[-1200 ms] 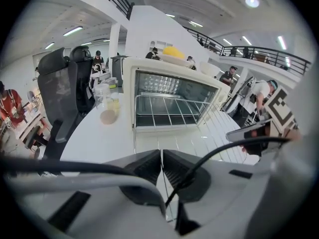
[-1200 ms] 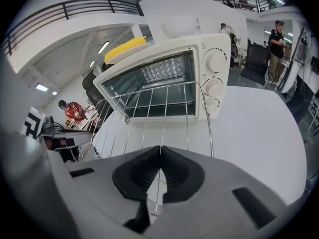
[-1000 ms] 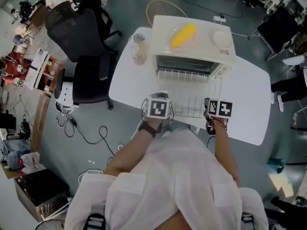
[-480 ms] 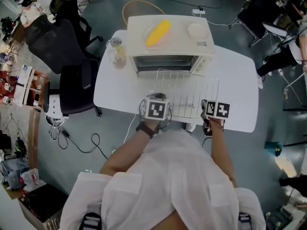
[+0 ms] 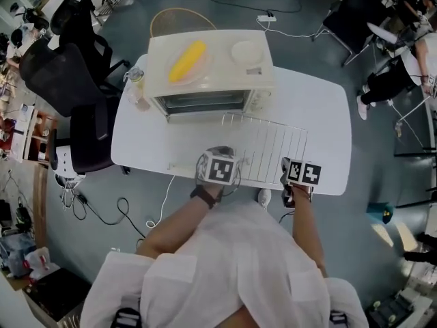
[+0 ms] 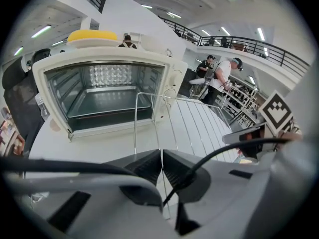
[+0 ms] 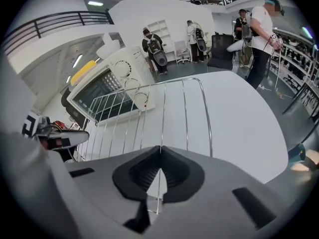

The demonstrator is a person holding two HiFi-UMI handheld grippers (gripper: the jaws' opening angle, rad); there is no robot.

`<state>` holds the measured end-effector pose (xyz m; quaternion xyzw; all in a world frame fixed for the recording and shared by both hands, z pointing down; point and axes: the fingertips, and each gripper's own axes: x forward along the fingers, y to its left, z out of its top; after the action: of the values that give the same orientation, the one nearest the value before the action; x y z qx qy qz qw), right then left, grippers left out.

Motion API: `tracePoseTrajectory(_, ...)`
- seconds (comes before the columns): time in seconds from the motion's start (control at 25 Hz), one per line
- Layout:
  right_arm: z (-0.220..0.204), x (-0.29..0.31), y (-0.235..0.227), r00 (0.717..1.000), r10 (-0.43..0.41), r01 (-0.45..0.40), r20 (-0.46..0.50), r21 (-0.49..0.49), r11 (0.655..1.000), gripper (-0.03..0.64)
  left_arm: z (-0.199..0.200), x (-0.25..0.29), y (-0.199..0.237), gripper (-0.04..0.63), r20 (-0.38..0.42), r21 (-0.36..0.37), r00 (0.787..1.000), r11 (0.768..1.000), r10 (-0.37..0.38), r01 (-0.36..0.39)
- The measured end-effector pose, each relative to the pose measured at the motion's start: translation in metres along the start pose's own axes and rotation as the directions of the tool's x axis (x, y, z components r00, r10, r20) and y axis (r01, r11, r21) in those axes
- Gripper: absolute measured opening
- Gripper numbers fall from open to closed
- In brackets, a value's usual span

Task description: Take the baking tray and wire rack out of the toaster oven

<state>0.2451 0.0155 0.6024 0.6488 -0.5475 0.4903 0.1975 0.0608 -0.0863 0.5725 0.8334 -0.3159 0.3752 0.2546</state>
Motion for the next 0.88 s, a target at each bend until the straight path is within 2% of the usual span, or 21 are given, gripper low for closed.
tracePoseTrajectory(0.12, 0.008, -0.001, -0.028, 1.0, 0.004, -0.004, -0.013, 0.001, 1.0, 0.006, 0.013, 0.012, -0.025, 0.017, -0.011, 0.007, 1.0, 1.0, 0.005, -0.005)
tracePoseTrajectory(0.28, 0.018, -0.01, -0.069, 0.999, 0.008, -0.008, -0.05, -0.017, 1.0, 0.006, 0.02, 0.034, -0.062, 0.017, -0.034, -0.042, 0.999, 0.999, 0.003, -0.004)
tracePoseTrajectory(0.48, 0.039, -0.025, -0.133, 0.998, 0.01, -0.013, -0.065, -0.044, 0.999, 0.006, 0.036, 0.06, -0.118, 0.017, -0.044, -0.057, 0.999, 0.998, 0.009, -0.011)
tracePoseTrajectory(0.88, 0.035, 0.006, -0.189, 0.995, 0.041, -0.047, -0.091, -0.069, 0.997, 0.006, 0.021, 0.114, -0.147, 0.017, -0.077, -0.101, 0.996, 0.993, 0.054, -0.062)
